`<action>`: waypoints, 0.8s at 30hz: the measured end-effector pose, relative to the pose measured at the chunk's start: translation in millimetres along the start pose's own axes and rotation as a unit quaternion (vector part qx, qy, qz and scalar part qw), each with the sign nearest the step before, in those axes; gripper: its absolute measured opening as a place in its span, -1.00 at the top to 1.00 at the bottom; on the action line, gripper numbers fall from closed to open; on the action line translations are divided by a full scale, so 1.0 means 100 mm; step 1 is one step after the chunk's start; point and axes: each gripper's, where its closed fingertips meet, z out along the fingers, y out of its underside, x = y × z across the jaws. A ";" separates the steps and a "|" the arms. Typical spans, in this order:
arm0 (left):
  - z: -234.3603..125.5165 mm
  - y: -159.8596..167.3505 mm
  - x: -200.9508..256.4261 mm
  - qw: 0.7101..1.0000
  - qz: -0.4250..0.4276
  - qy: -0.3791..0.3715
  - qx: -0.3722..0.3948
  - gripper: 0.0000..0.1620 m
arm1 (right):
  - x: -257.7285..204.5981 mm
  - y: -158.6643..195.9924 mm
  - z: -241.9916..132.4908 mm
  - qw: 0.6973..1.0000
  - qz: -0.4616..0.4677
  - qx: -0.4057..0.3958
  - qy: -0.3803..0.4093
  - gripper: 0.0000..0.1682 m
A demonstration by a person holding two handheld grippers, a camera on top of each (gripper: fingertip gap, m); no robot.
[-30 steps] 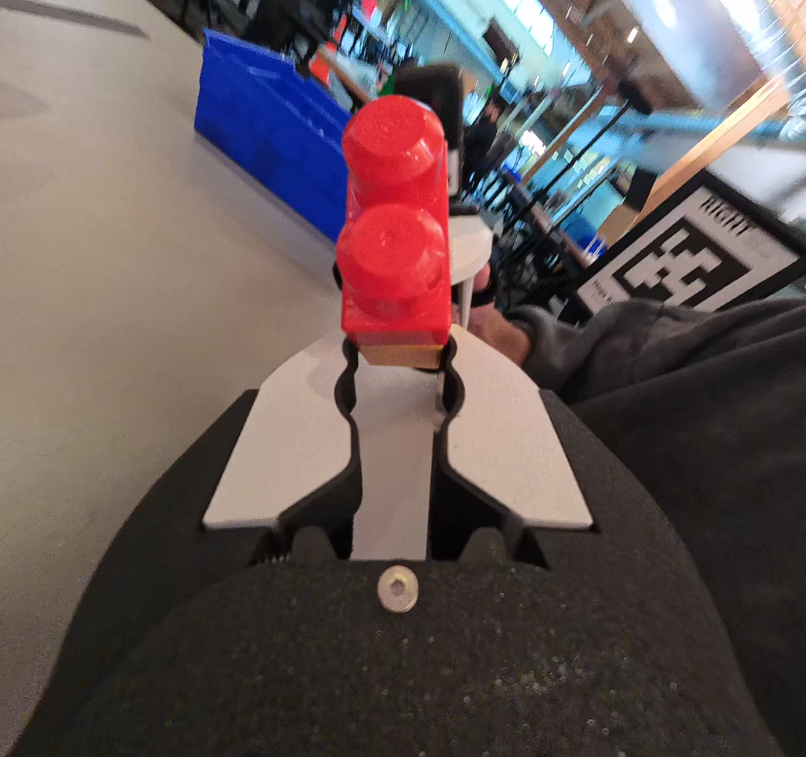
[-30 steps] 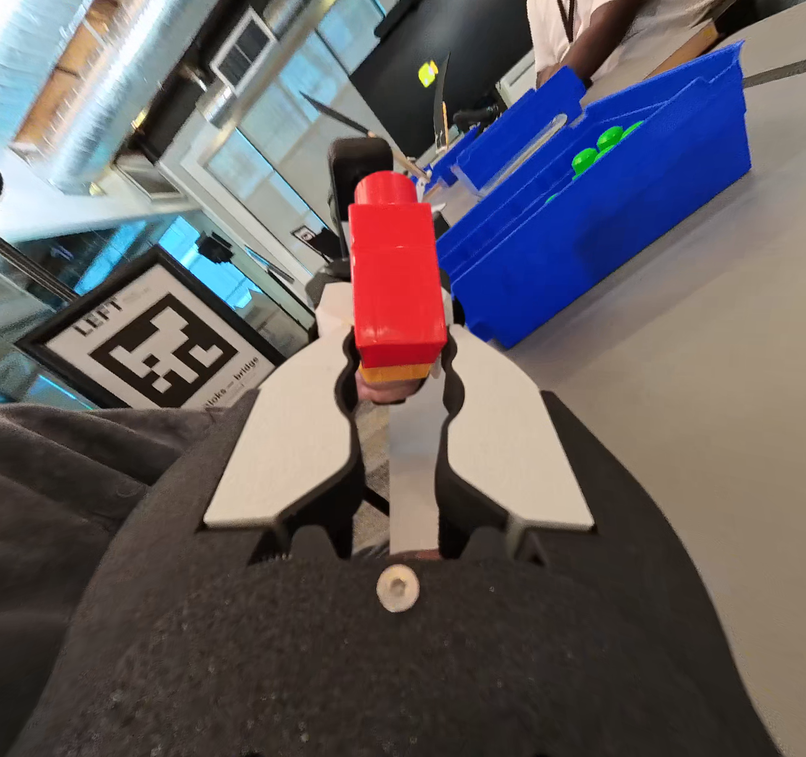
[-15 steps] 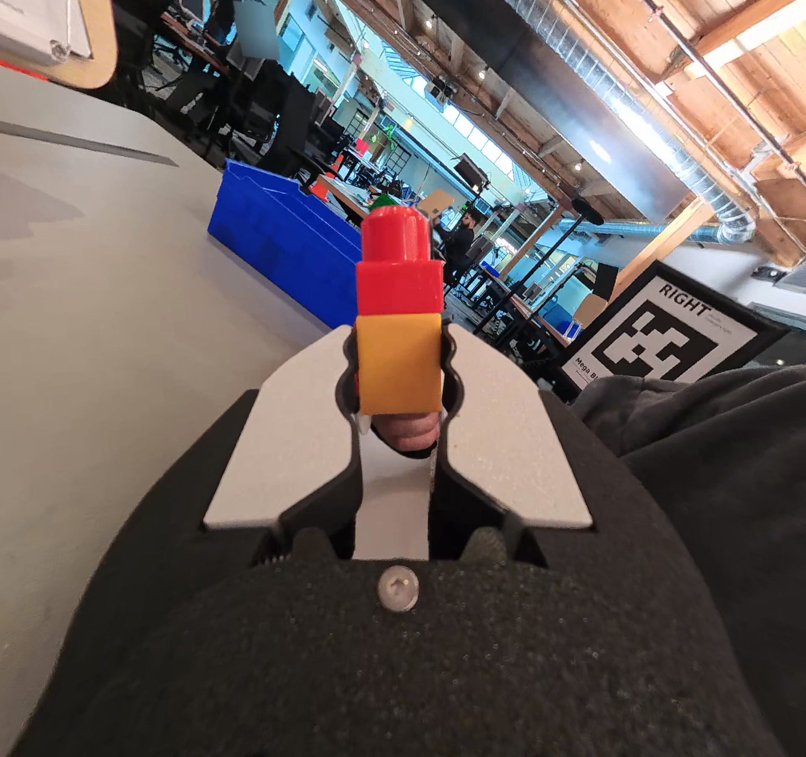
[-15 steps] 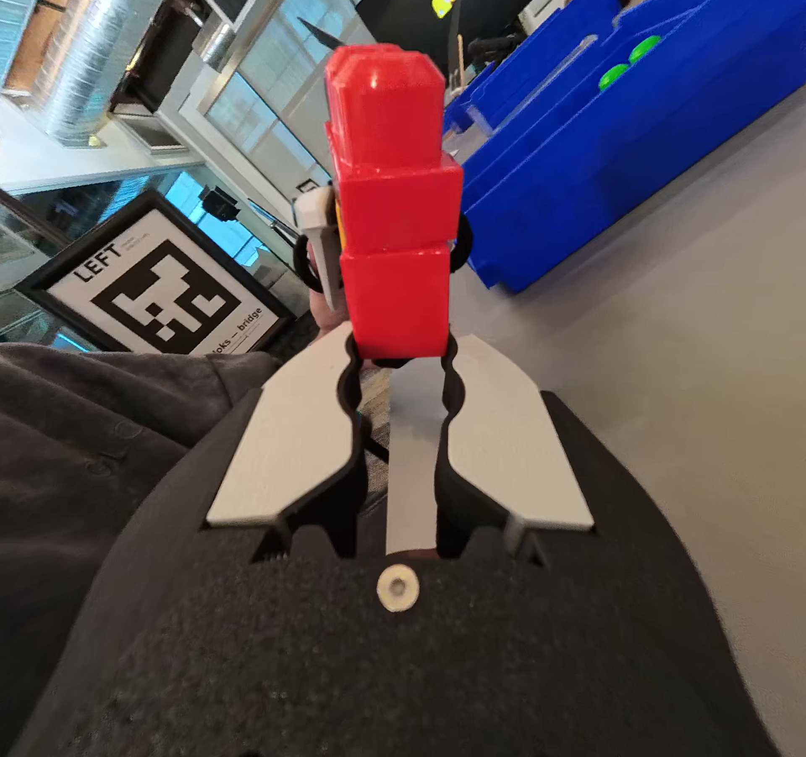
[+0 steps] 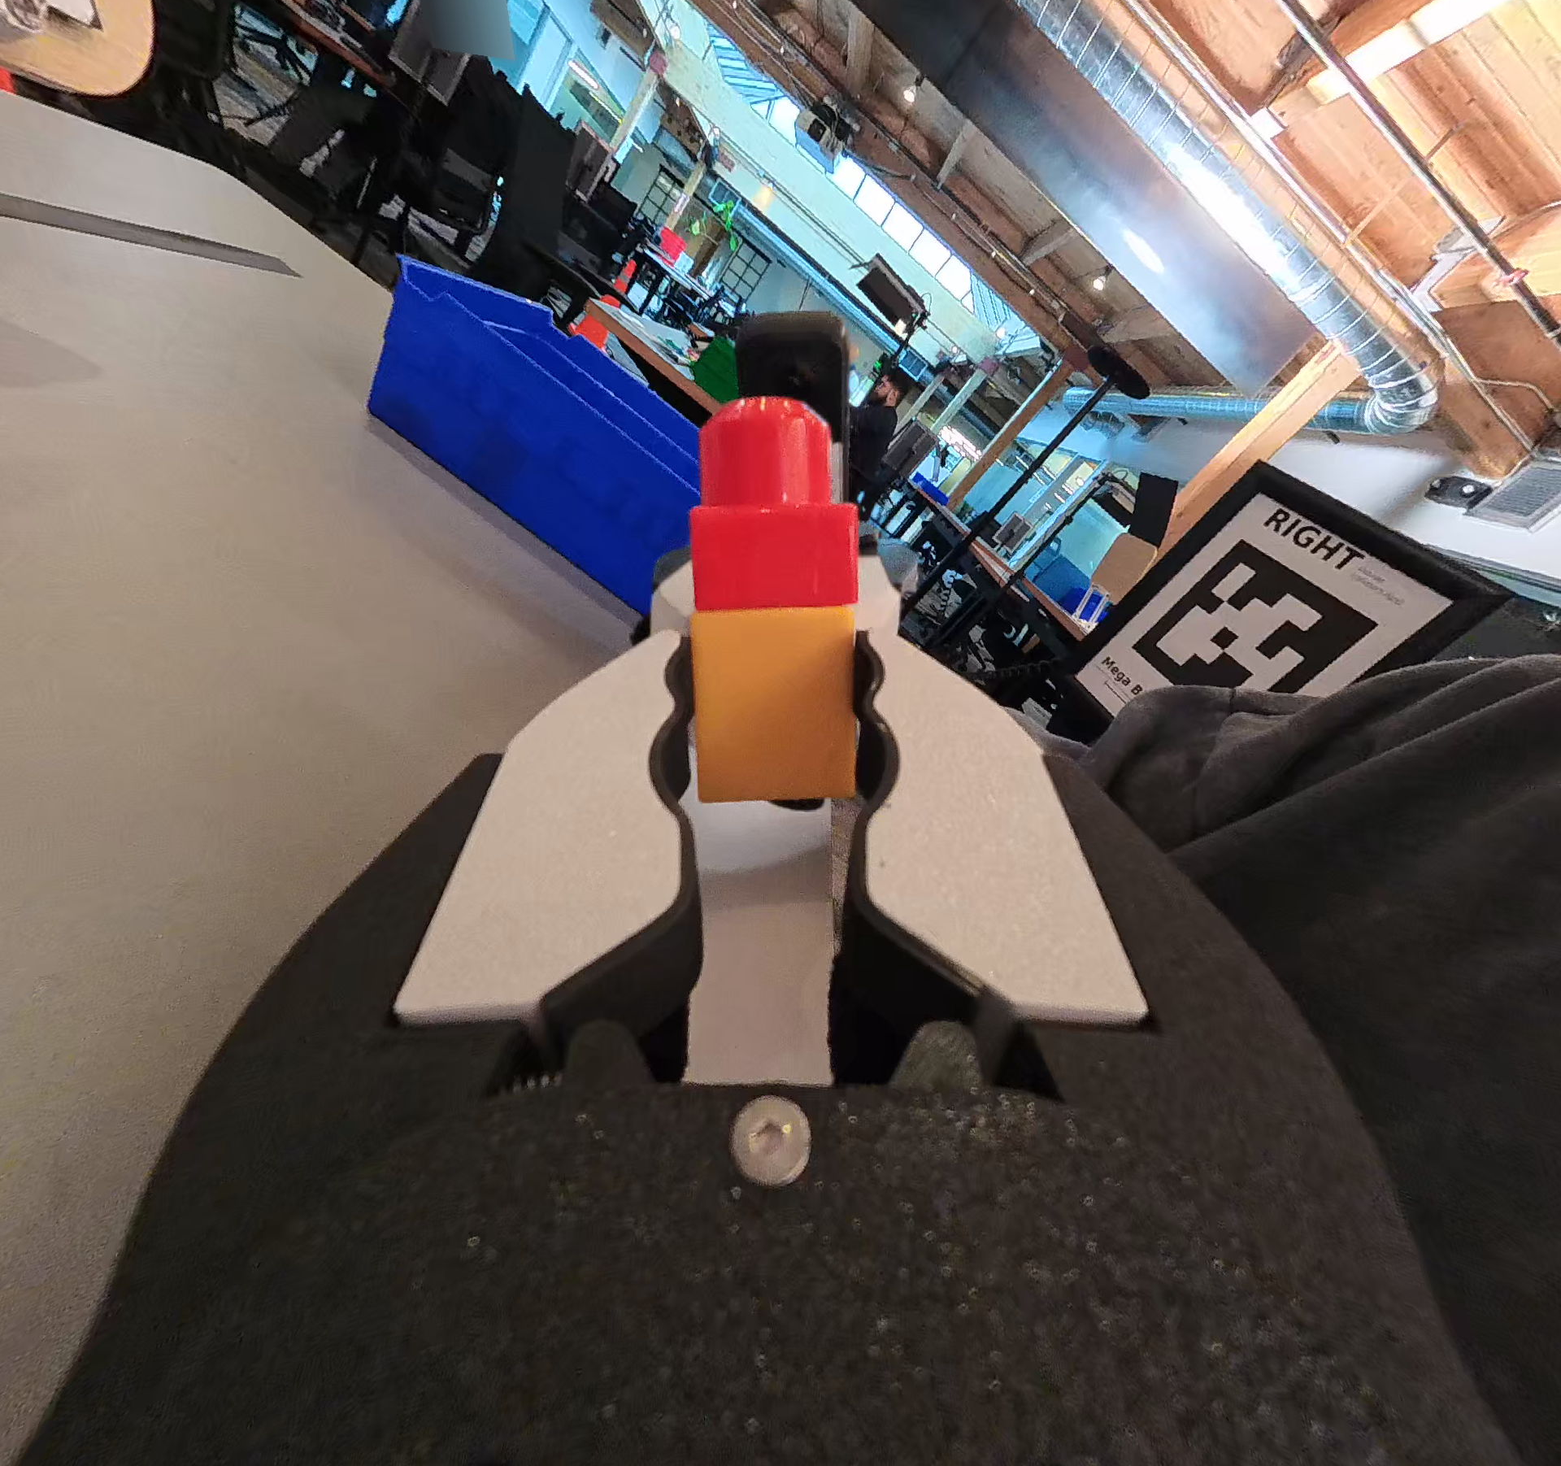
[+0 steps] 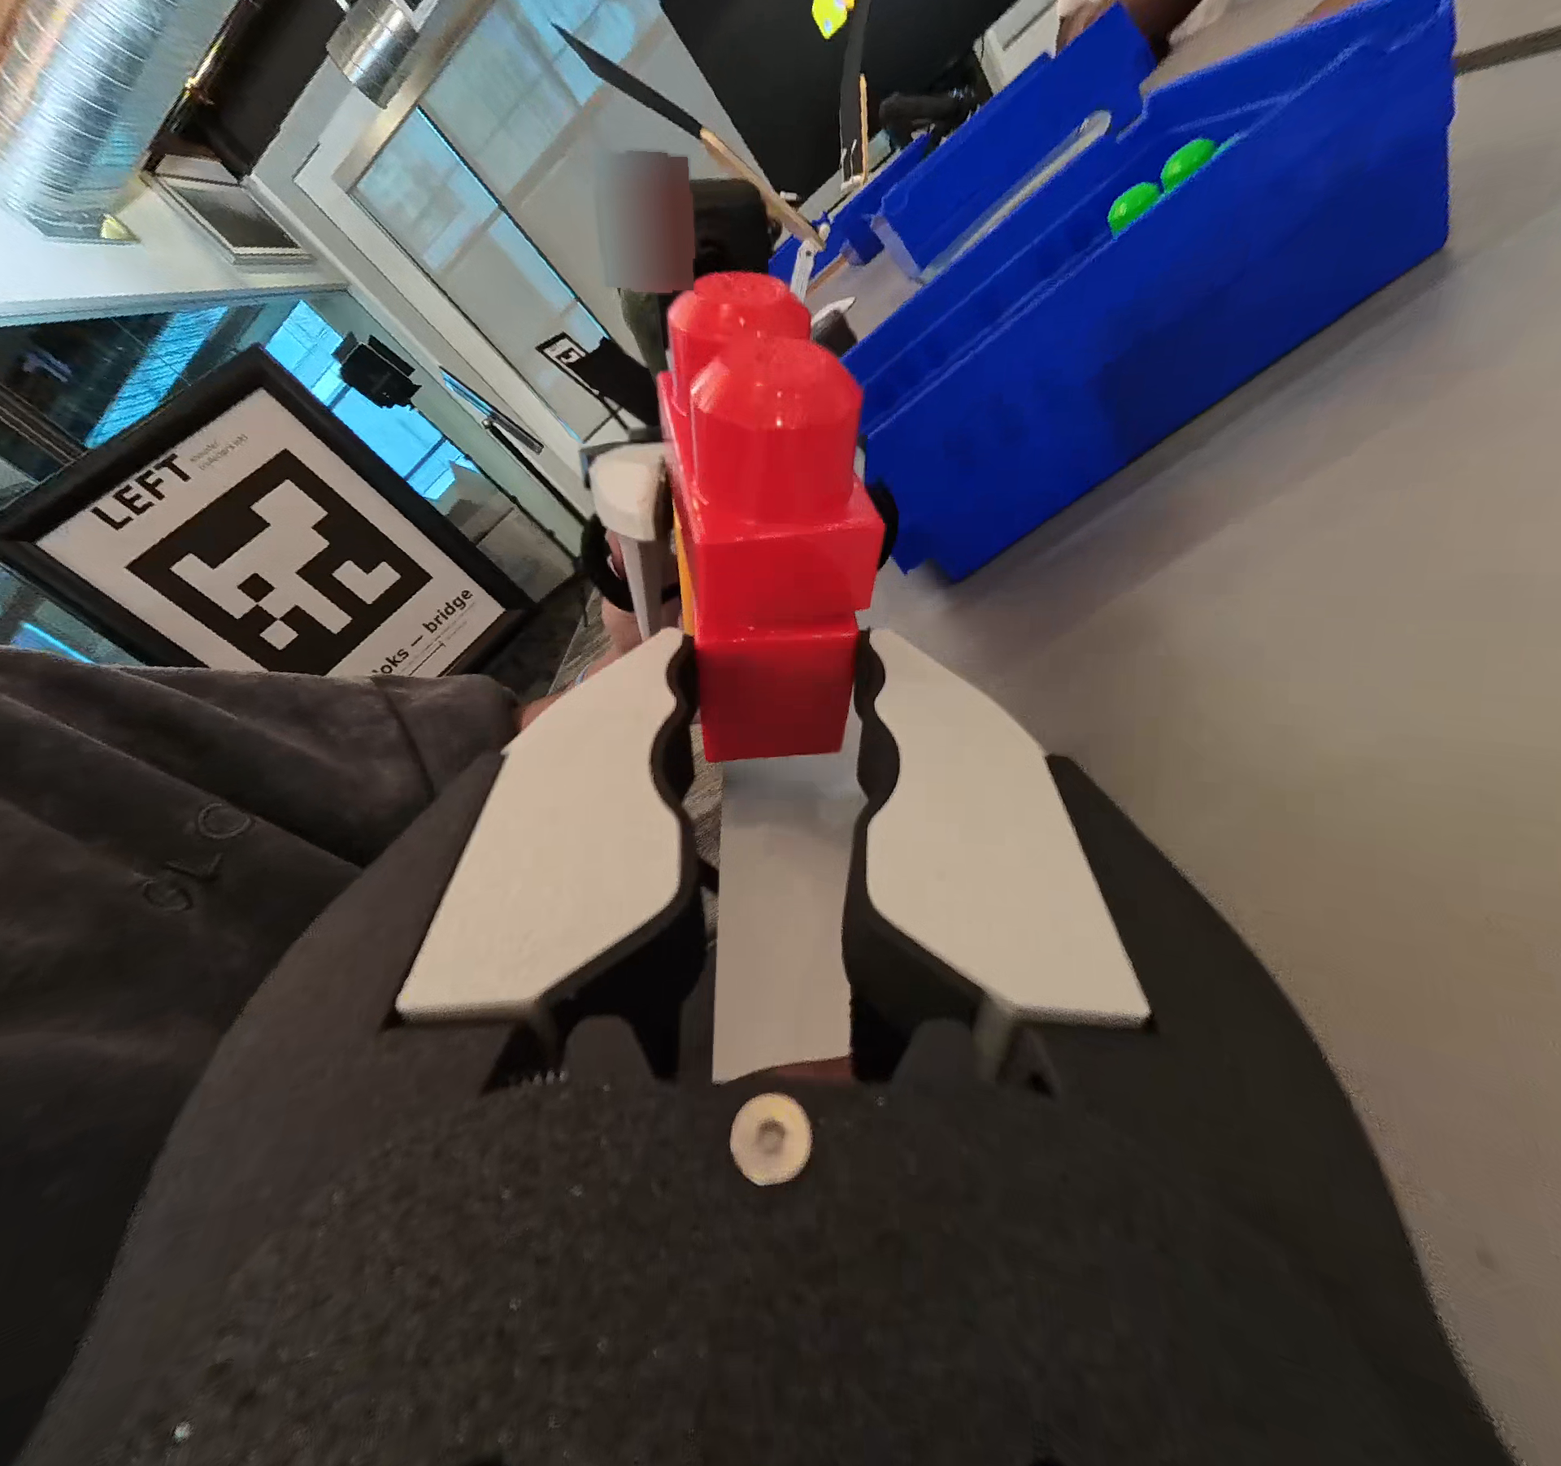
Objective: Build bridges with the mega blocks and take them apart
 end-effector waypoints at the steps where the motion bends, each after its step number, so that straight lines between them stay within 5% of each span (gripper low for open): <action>1: 0.00 0.00 -0.01 1.000 0.000 -0.001 0.005 0.56 | 0.00 0.03 0.01 1.000 0.009 -0.005 -0.007 0.58; 9: -0.09 -0.10 -0.09 0.999 -0.004 -0.014 0.030 0.56 | -0.12 0.35 0.24 0.996 0.032 -0.063 -0.057 0.59; 15: -0.19 -0.22 0.02 0.999 0.015 -0.004 0.043 0.57 | 0.20 0.39 0.09 0.994 0.015 -0.101 0.040 0.58; 20: -0.30 -0.14 0.01 0.995 0.070 -0.075 0.002 0.56 | 0.29 -0.24 -0.77 0.964 -0.082 -0.096 0.234 0.58; 24: -0.27 0.15 0.07 0.990 0.096 -0.092 -0.047 0.56 | 0.00 -1.04 -2.10 0.883 -0.176 -0.048 0.432 0.58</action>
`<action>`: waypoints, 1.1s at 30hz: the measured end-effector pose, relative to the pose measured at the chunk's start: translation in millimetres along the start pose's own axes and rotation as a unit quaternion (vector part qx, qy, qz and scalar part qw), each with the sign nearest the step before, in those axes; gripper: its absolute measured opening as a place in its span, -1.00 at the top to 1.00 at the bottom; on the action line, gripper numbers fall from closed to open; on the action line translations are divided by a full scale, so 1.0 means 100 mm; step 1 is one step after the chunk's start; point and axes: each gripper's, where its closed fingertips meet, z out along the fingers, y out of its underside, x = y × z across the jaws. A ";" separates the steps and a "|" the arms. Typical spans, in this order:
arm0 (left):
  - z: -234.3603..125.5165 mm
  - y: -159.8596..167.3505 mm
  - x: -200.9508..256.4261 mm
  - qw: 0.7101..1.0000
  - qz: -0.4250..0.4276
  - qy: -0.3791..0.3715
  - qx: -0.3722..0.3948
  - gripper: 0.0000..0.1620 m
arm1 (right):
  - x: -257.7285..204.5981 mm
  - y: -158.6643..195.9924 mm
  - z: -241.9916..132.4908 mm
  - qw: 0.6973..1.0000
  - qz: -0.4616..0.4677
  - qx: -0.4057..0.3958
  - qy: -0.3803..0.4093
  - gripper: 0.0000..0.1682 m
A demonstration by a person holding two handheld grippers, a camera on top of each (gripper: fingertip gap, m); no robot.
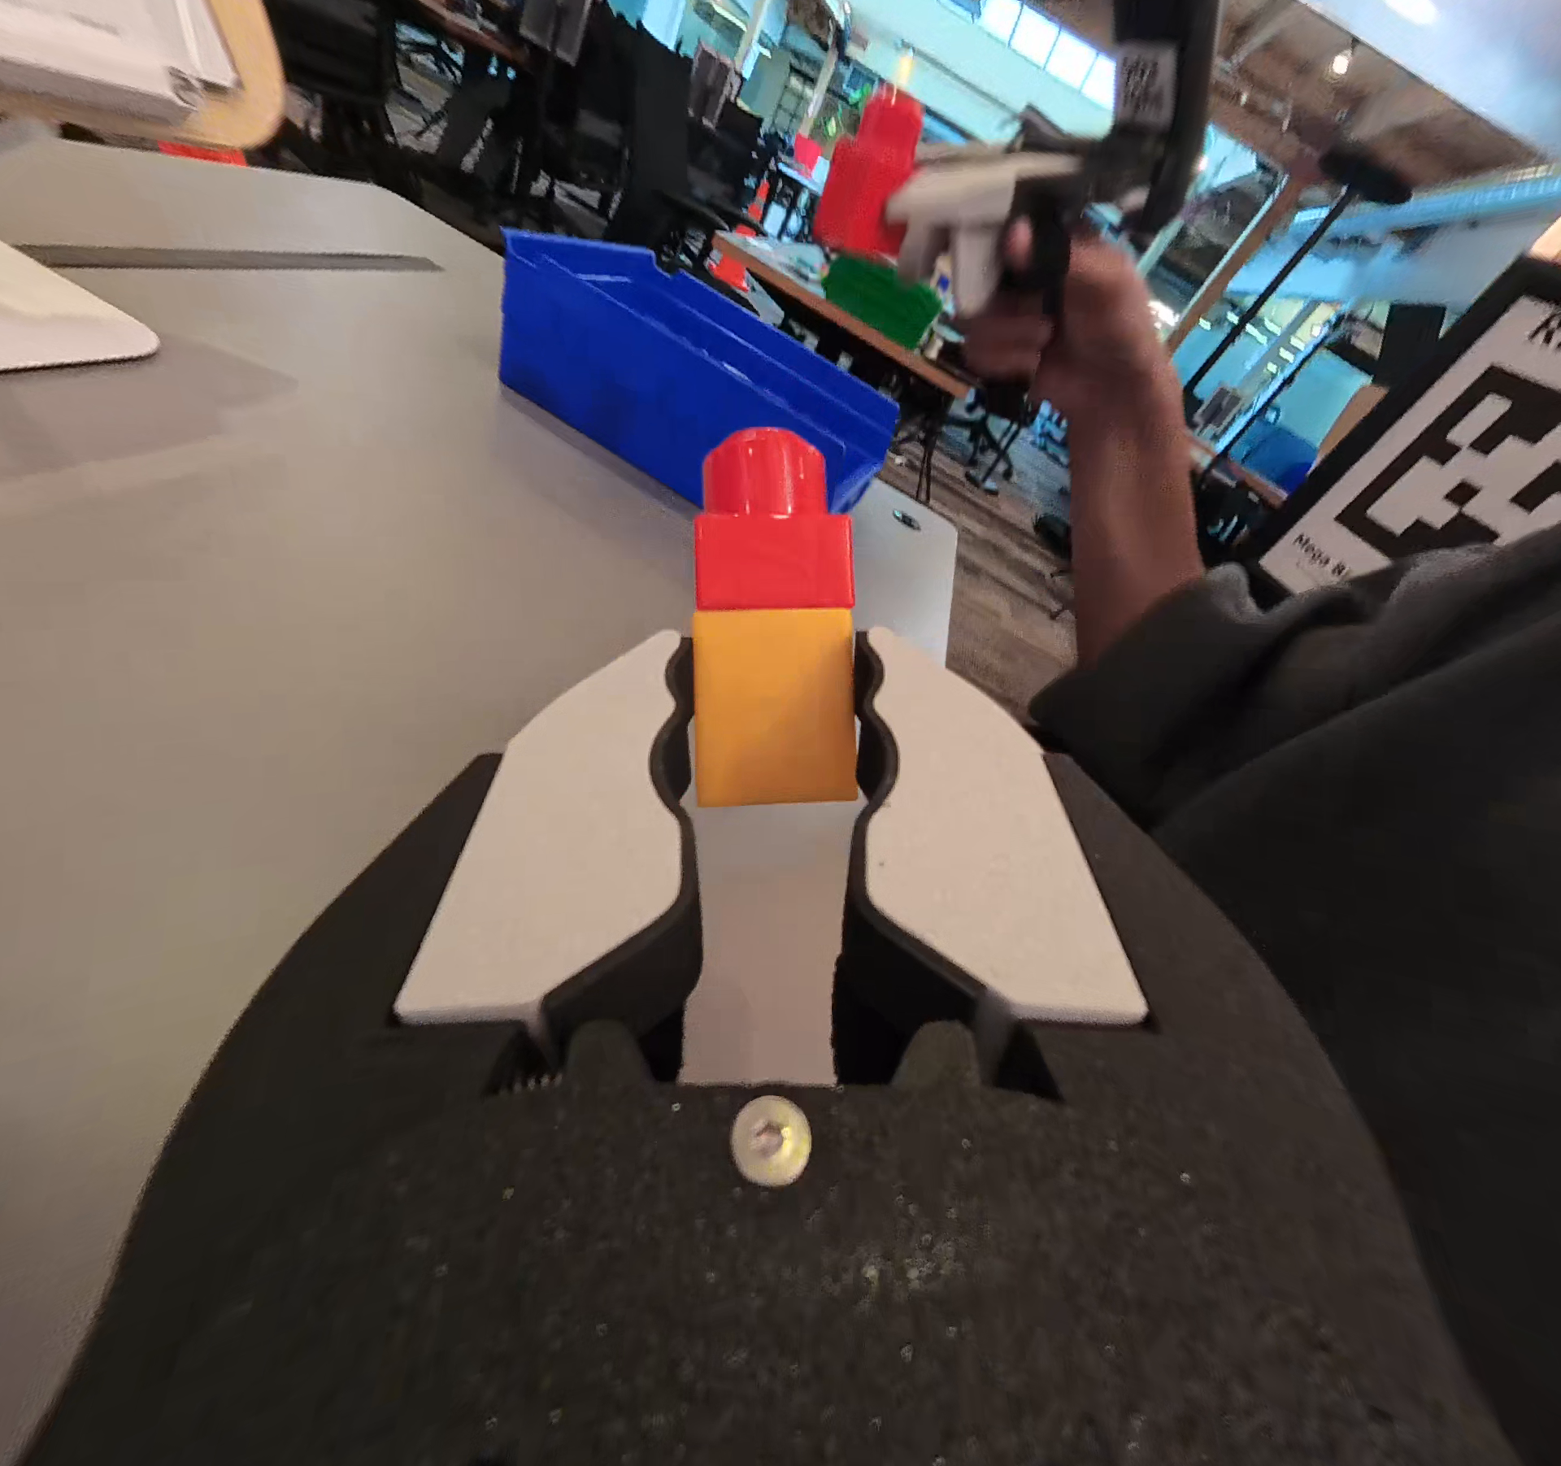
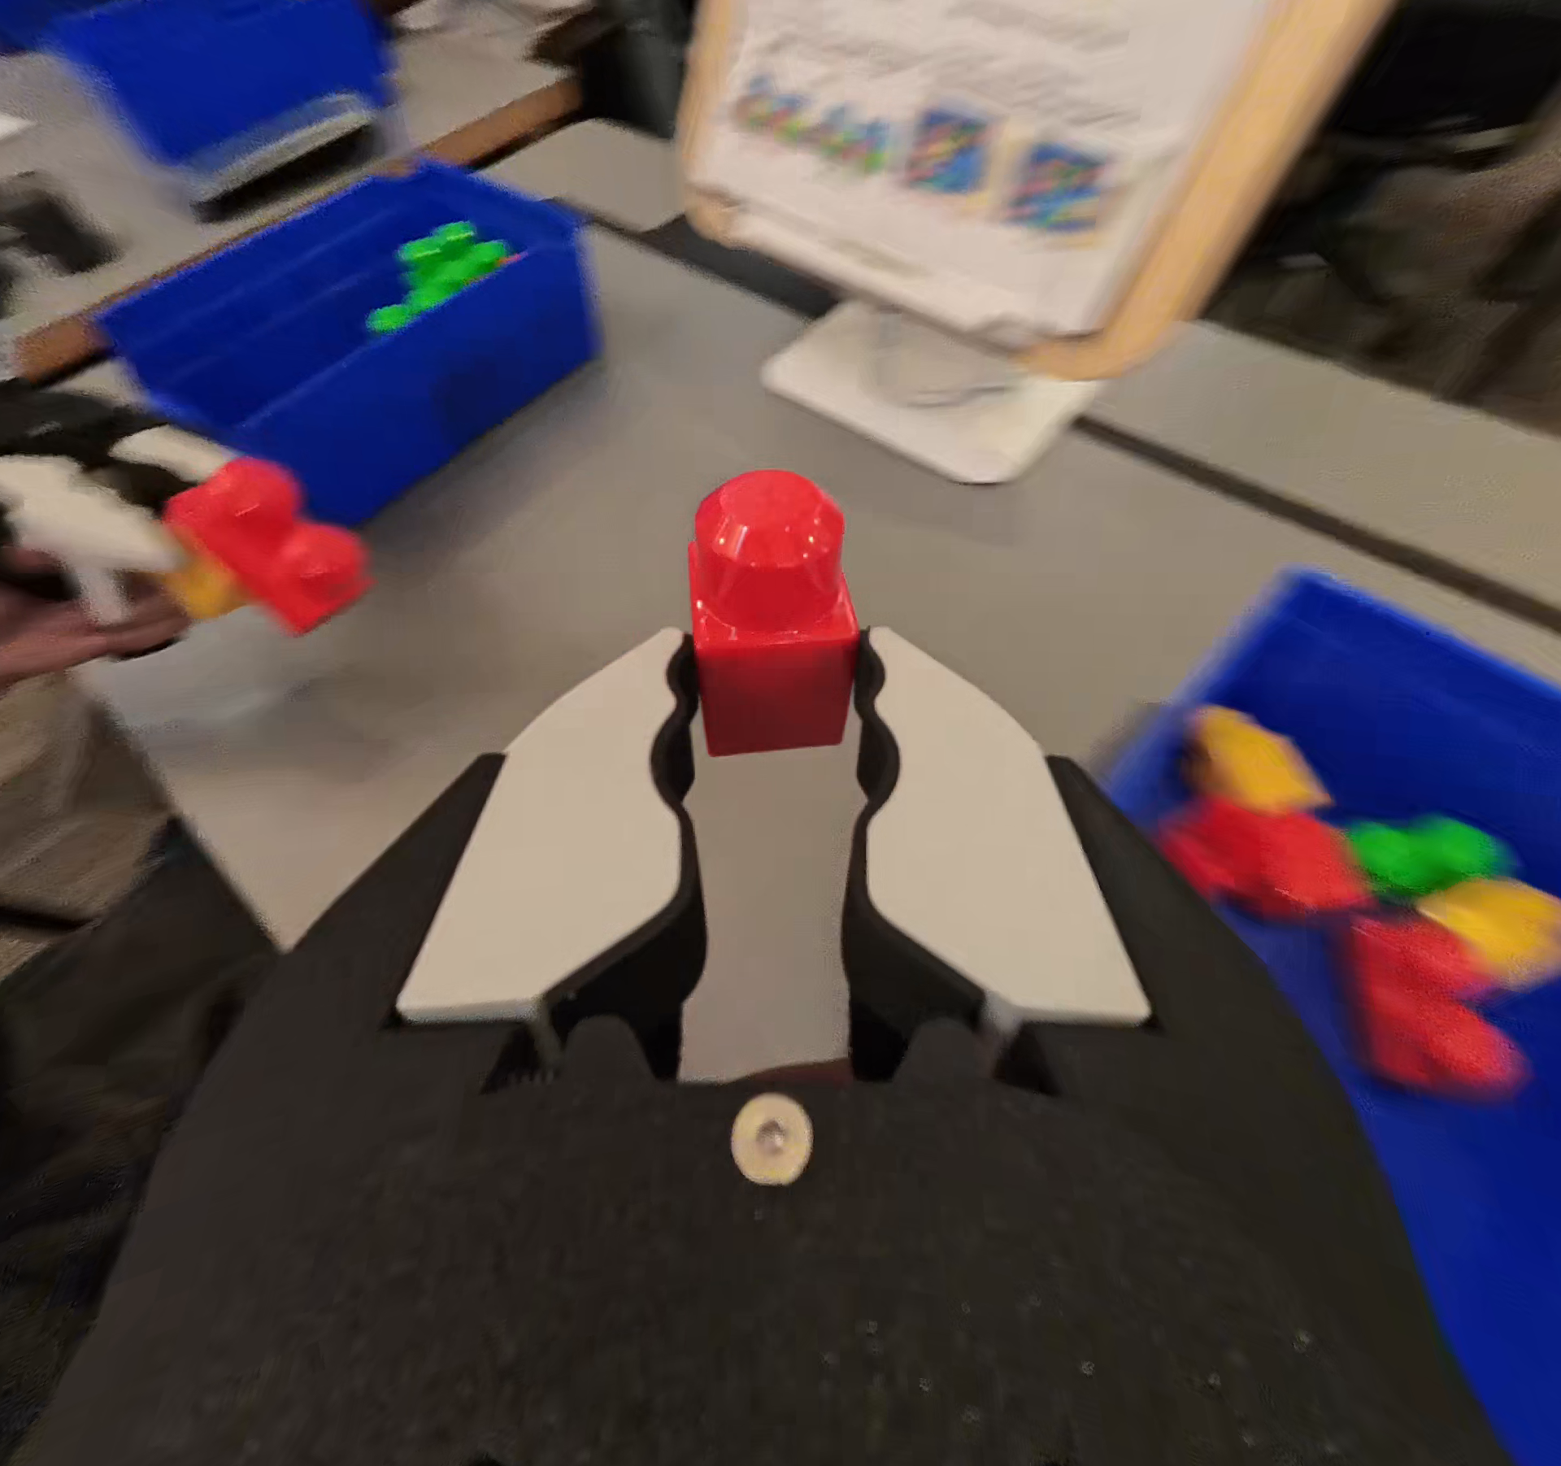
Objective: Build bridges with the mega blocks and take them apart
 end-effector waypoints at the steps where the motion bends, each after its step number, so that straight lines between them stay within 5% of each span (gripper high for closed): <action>1: 0.03 0.05 0.04 1.000 0.007 0.003 -0.010 0.56 | 0.29 -0.04 -0.20 0.999 0.005 0.003 0.048 0.58; 5: 0.20 0.13 0.19 0.999 0.016 0.032 -0.038 0.56 | 1.46 0.42 -0.34 0.974 0.055 -0.131 0.174 0.58; 10: 0.31 0.21 0.24 0.997 0.020 0.038 -0.057 0.56 | 2.32 1.00 0.28 0.928 0.029 -0.332 0.167 0.58; 15: 0.31 0.18 0.25 0.998 0.017 0.040 -0.055 0.57 | 2.56 1.20 0.84 0.908 0.032 -0.391 0.147 0.58; 21: 0.28 0.25 0.18 0.998 0.008 0.027 -0.059 0.57 | 2.69 1.41 1.02 0.881 0.006 -0.444 0.165 0.56; 25: 0.24 0.24 0.17 0.998 0.001 0.029 -0.052 0.57 | 2.66 1.14 0.90 0.902 0.003 -0.388 0.190 0.43; 28: 0.20 0.22 0.14 0.999 -0.005 0.028 -0.046 0.57 | 2.34 0.60 0.60 0.939 -0.007 -0.257 0.228 0.42; 30: 0.17 0.19 0.12 0.999 -0.011 0.030 -0.040 0.57 | 1.73 0.26 0.48 0.974 -0.002 -0.130 0.186 0.43; 33: 0.14 0.16 0.09 0.998 -0.021 0.046 -0.036 0.57 | 0.30 0.10 0.52 0.999 0.012 0.031 -0.017 0.49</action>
